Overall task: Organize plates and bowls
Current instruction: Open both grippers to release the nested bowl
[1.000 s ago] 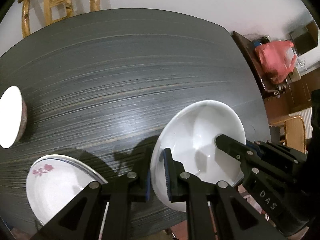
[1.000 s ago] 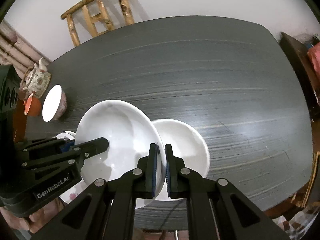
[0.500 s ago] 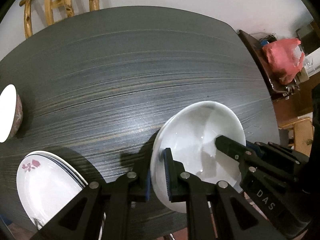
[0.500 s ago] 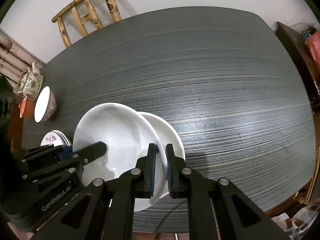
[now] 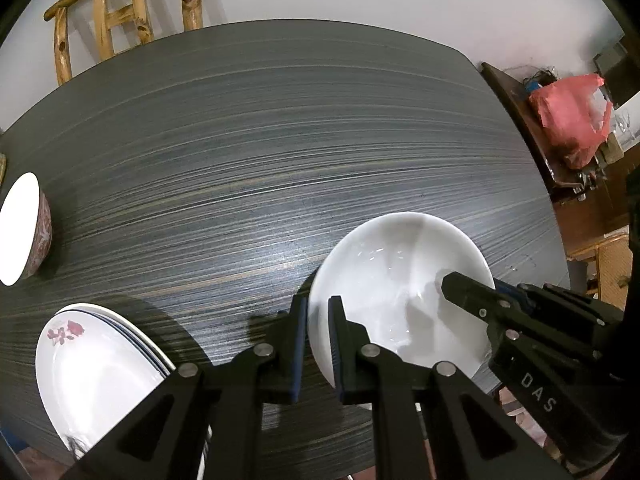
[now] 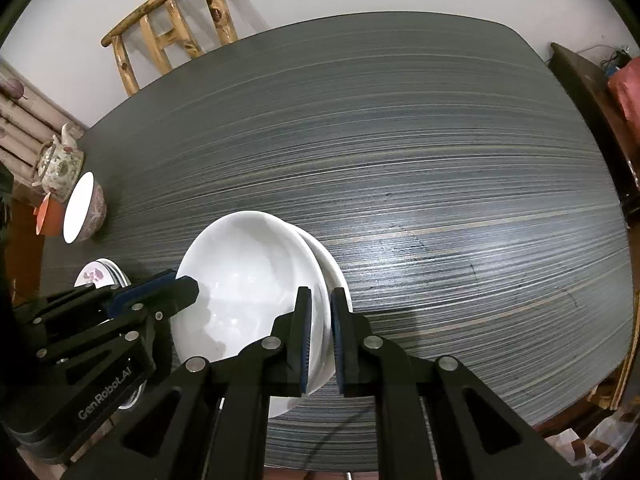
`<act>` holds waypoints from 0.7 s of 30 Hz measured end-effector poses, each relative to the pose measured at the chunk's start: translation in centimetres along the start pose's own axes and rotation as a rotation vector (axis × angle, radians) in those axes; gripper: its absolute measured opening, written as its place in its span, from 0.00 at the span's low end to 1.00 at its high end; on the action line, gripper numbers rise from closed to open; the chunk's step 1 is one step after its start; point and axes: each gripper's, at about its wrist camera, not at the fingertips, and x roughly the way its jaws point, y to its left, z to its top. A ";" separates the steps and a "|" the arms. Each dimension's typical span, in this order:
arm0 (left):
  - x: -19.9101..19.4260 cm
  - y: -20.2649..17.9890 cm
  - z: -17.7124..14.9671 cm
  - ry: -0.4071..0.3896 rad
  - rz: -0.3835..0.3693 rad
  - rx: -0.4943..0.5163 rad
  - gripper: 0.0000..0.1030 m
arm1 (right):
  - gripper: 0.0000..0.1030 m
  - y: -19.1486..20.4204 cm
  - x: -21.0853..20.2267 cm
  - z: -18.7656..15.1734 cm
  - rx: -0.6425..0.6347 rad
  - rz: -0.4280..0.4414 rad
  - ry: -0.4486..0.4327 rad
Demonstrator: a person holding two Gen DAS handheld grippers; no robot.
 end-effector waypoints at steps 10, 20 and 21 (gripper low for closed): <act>-1.2 1.6 -0.2 -0.035 0.001 -0.005 0.11 | 0.12 0.0 -0.2 0.0 -0.014 -0.016 0.007; -2.3 4.1 -0.8 -0.048 -0.019 -0.053 0.11 | 0.33 2.1 -0.8 0.3 -0.100 -0.126 0.011; -2.4 4.3 -1.0 -0.051 -0.023 -0.057 0.11 | 0.32 2.2 -0.8 0.4 -0.109 -0.128 0.009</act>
